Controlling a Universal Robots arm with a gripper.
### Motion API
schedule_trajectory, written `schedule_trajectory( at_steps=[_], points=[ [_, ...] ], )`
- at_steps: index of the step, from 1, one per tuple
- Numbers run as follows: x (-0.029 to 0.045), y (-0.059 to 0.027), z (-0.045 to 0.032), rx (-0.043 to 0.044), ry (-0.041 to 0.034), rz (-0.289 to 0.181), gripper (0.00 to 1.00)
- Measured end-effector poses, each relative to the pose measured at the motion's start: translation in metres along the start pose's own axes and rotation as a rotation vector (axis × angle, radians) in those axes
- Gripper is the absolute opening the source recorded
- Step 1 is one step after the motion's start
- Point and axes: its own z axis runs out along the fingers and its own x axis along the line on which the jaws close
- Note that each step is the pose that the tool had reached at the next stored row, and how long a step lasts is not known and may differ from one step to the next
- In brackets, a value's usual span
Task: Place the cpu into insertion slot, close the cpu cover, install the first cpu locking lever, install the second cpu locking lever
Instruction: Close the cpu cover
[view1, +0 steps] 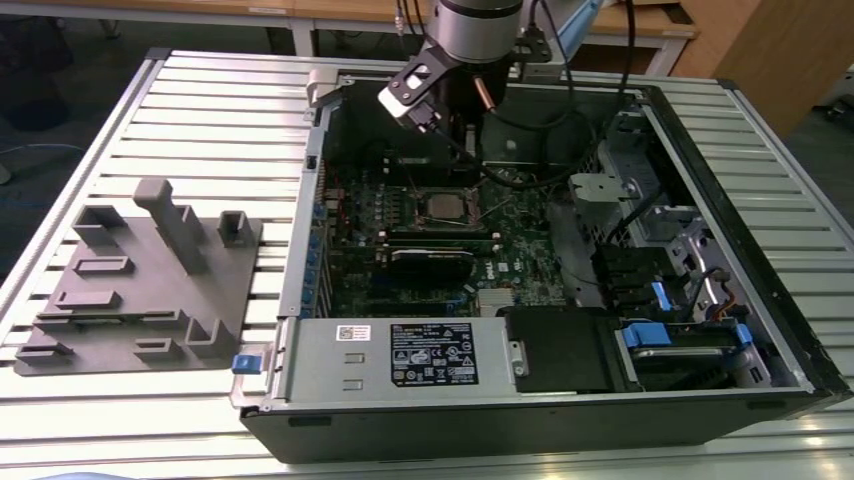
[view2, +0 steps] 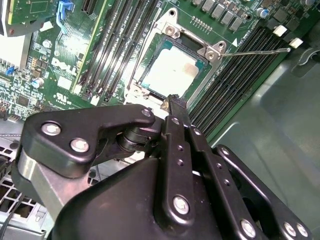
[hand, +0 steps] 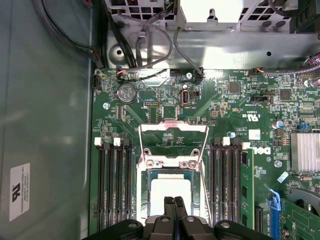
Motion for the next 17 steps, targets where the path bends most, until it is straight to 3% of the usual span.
schedule_trajectory(
  at_steps=[17],
  points=[
    [0.0001, 0.0009, -0.0042, -0.0001, 0.0002, 0.0, 0.11]
  ],
)
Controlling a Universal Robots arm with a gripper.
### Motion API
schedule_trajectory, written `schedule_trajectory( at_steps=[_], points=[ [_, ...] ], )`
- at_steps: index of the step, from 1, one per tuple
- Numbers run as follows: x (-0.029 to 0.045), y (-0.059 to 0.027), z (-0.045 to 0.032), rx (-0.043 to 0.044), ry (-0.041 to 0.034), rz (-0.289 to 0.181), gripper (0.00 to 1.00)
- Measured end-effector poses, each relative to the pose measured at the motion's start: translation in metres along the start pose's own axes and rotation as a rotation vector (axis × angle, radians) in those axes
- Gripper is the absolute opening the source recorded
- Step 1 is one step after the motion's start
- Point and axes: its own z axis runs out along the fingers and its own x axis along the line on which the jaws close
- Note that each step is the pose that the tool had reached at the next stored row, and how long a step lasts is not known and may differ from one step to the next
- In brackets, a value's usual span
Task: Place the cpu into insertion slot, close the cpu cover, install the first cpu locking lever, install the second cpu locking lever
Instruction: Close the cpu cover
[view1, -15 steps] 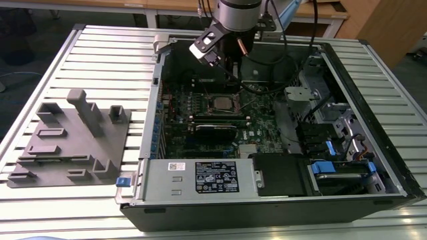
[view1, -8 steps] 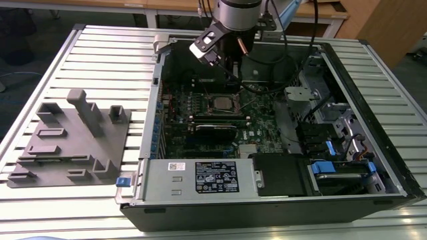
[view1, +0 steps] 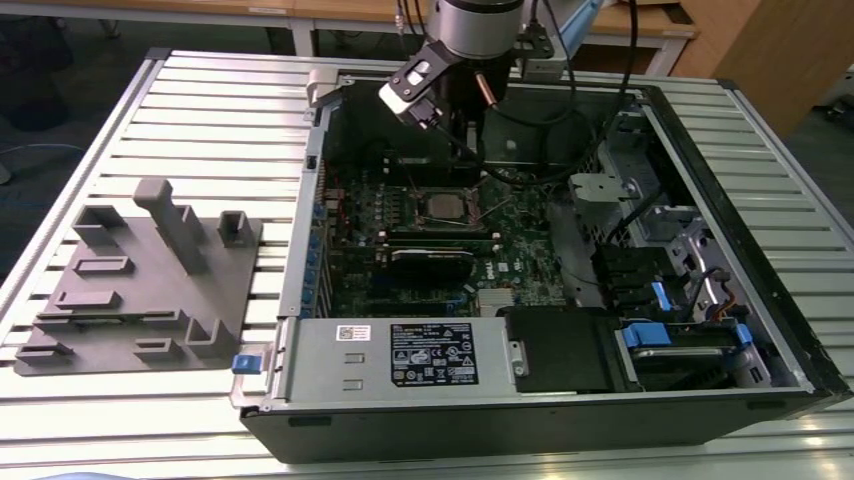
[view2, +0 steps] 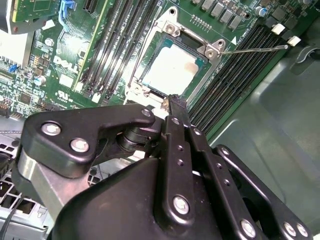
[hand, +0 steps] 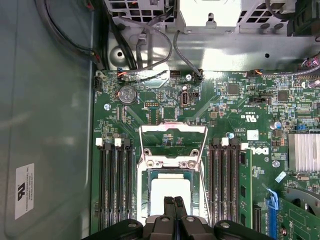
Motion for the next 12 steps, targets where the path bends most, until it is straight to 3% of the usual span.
schedule_trajectory(
  at_steps=[12],
  points=[
    [0.0033, 0.0174, 0.0008, 0.0001, -0.0002, 0.0, 0.11]
  ],
)
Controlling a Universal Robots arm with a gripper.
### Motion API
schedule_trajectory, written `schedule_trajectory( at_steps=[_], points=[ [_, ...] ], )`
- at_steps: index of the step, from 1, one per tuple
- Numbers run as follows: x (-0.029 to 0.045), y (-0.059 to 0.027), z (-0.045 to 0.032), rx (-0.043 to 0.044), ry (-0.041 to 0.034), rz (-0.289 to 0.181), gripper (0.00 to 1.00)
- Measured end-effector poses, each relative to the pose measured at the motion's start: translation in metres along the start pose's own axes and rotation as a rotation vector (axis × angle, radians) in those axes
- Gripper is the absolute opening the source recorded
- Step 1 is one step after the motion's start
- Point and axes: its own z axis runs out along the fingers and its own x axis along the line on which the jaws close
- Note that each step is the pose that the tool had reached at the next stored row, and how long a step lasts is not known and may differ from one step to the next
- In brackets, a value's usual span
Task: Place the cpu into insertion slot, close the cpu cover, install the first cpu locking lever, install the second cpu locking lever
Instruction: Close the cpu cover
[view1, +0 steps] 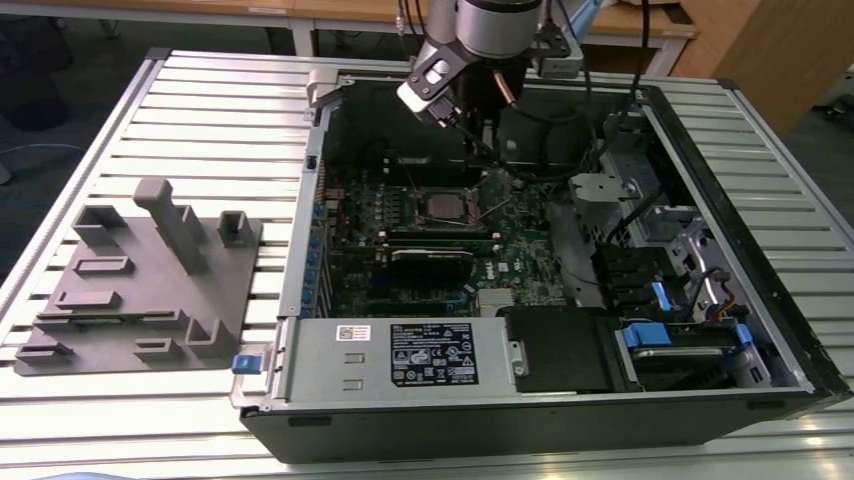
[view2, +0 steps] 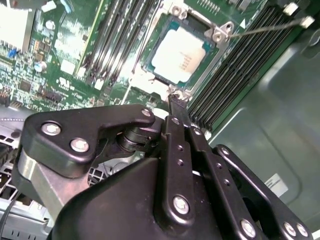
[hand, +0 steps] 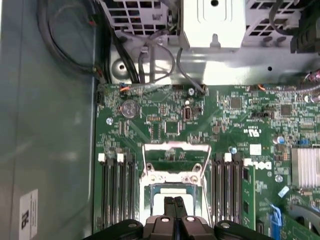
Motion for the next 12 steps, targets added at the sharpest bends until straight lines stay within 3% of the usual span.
schedule_trajectory(
  at_steps=[6, 12],
  points=[
    [0.0018, 0.0089, 0.0005, 0.0, -0.0001, 0.0, 0.11],
    [0.0019, 0.0097, 0.0005, -0.0001, 0.0001, 0.0, 0.11]
  ],
)
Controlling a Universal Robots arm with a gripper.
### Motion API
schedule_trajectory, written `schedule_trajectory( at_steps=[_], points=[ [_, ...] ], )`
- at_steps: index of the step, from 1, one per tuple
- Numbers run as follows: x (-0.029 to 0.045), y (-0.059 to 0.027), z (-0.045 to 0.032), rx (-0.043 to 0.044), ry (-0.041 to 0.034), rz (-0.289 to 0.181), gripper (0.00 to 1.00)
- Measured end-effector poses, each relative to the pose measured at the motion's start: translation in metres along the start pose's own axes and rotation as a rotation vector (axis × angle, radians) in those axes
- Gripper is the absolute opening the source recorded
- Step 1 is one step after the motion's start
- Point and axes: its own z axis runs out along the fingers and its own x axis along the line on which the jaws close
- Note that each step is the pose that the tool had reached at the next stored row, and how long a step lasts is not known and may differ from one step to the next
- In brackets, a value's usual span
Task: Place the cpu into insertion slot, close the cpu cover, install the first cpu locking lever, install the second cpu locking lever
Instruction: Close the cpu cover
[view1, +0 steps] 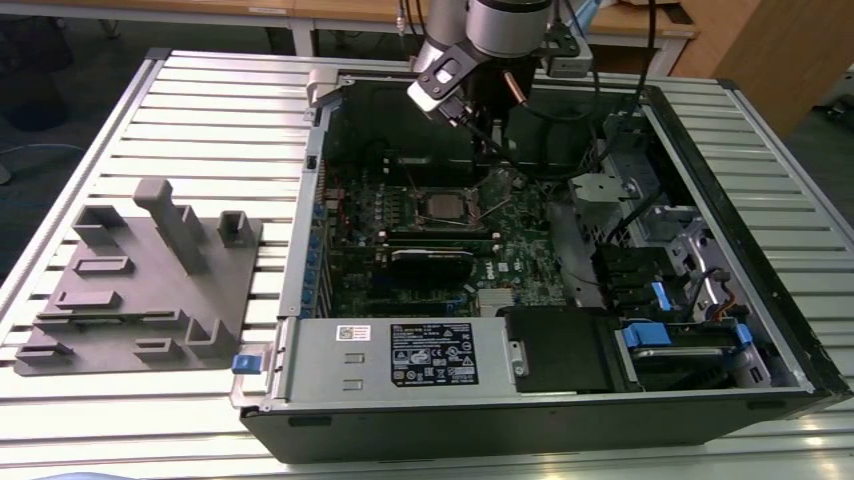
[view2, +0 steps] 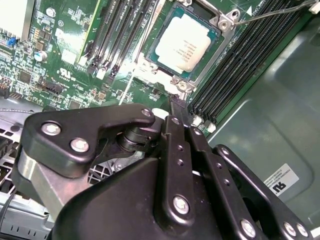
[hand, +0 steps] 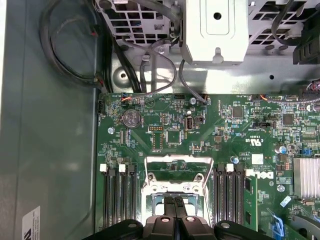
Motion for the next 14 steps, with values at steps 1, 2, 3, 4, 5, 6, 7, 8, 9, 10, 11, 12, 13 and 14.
schedule_trajectory(
  at_steps=[1, 2, 3, 4, 5, 6, 7, 8, 9, 10, 11, 12, 13, 14],
  points=[
    [0.0, 0.0003, 0.0, 0.0, 0.0, 0.0, 0.11],
    [0.0001, 0.0005, 0.0, 0.0, 0.0, 0.0, 0.11],
    [0.0001, 0.0008, 0.0, 0.0001, -0.0001, 0.0, 0.11],
    [0.0001, 0.0009, 0.0, 0.0, 0.0, 0.0, 0.11],
    [0.0001, 0.0009, 0.0, 0.0, -0.0001, 0.0, 0.11],
    [0.0001, 0.0009, 0.0, 0.0, -0.0001, 0.0, 0.11],
    [0.0001, 0.001, 0.0001, 0.0, 0.0, 0.0, 0.11],
    [0.0001, 0.001, 0.0, 0.0, 0.0, 0.0, 0.11],
    [0.0001, 0.001, 0.0001, 0.0, 0.0, 0.0, 0.11],
    [0.0001, 0.0011, 0.0, 0.0, 0.0, 0.0, 0.11],
    [0.0001, 0.0011, 0.0001, 0.0, 0.0, 0.0, 0.11],
    [0.0001, 0.0011, 0.0, 0.0, 0.0, 0.0, 0.11],
    [0.0001, 0.0011, 0.0001, 0.0, 0.0, 0.0, 0.11],
    [0.0001, 0.0012, 0.0001, 0.0, 0.0, 0.0, 0.11]
  ],
)
